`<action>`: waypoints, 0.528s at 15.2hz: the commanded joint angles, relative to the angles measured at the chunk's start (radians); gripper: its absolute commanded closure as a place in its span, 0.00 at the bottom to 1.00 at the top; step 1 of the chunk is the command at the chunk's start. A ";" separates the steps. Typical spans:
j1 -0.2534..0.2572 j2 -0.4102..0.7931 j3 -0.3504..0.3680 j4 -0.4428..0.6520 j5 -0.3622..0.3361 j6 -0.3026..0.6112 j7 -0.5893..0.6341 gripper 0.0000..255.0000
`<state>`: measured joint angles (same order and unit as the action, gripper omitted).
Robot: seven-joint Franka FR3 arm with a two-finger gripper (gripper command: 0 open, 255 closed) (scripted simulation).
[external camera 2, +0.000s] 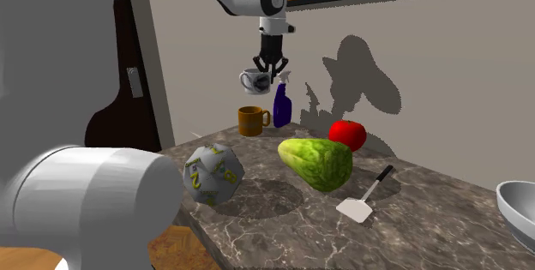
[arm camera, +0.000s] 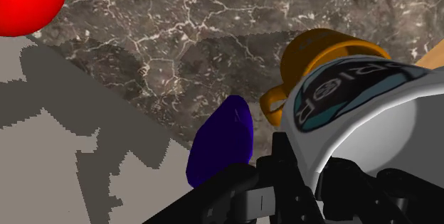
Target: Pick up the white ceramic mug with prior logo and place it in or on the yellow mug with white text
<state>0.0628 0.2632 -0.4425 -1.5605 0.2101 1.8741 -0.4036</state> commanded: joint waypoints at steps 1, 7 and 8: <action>0.034 -0.015 0.014 -0.011 -0.014 0.004 0.051 1.00; 0.037 -0.008 0.017 -0.083 -0.007 0.081 0.041 1.00; 0.037 -0.006 0.018 -0.094 -0.005 0.094 0.039 1.00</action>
<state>0.1005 0.2561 -0.4246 -1.6393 0.2035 1.9516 -0.3610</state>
